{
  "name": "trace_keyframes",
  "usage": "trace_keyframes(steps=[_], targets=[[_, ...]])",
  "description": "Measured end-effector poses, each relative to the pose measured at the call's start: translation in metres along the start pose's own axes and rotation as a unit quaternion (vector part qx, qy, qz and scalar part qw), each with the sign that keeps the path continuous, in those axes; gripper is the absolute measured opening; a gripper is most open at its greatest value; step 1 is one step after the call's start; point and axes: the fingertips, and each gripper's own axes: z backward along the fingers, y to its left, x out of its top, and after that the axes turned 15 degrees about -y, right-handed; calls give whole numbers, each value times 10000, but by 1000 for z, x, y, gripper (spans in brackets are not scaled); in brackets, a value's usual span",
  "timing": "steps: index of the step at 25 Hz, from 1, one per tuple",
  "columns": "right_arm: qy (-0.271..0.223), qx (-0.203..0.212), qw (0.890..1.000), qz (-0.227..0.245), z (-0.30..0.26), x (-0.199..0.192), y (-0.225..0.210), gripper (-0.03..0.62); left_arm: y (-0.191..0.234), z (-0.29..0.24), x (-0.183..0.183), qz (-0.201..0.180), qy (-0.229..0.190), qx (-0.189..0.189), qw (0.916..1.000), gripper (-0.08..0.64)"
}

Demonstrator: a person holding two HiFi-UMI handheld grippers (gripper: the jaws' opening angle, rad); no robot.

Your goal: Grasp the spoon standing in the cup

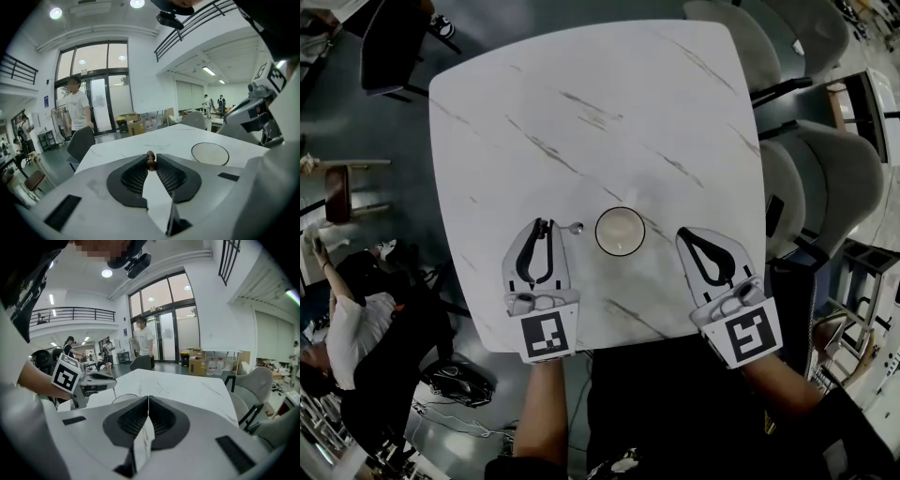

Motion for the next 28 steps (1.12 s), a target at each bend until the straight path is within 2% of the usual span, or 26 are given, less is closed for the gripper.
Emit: trace_keyframes(steps=[7,13,16,25,28], targets=[[41,-32,10000,-37,2,-2,2,64,33,5,-29,64,262,369,9990,72],[288,-65,9994,-170,7,-15,2,64,40,6,-38,27,334,508,9981,83],[242,-51,9995,-172,6,-15,3,64,45,7,-45,15,388,595,9975,91],[251,-111,9995,-175,4,-17,2,64,48,12,-70,444,614,701,9947,104],[370,-89,9991,-193,5,-23,3,64,41,13,-78,485,700,706,9939,109]])
